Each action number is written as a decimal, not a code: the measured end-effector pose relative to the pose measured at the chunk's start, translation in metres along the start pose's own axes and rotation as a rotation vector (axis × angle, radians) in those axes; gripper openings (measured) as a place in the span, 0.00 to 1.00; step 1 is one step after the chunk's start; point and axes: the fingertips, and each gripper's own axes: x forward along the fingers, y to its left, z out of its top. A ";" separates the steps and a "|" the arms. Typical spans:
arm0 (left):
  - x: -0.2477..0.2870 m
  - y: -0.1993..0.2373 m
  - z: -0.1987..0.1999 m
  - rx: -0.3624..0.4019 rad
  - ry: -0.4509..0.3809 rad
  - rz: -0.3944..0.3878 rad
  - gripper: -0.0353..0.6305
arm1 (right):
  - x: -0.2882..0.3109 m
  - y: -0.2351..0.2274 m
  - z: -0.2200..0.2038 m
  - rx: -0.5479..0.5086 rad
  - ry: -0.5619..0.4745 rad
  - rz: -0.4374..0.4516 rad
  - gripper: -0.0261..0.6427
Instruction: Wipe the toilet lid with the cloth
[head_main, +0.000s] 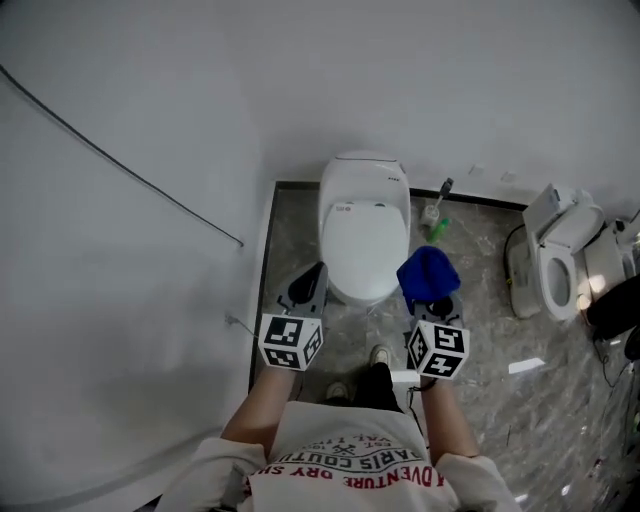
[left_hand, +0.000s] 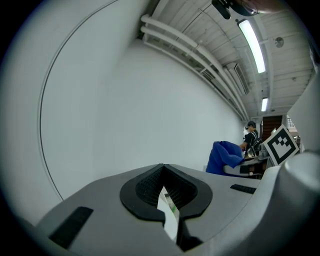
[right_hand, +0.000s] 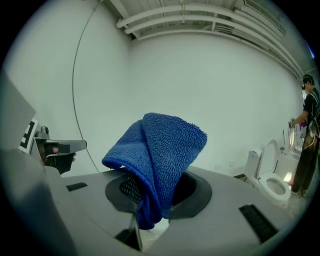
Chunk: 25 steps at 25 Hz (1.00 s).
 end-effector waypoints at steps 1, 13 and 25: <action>-0.008 -0.001 0.016 0.012 -0.017 0.000 0.06 | -0.009 0.002 0.013 -0.013 -0.016 -0.005 0.17; -0.065 0.005 0.105 0.083 -0.168 0.073 0.06 | -0.053 0.015 0.081 -0.078 -0.152 0.025 0.17; -0.071 -0.018 0.107 0.137 -0.179 0.070 0.06 | -0.060 0.009 0.080 -0.071 -0.176 0.045 0.17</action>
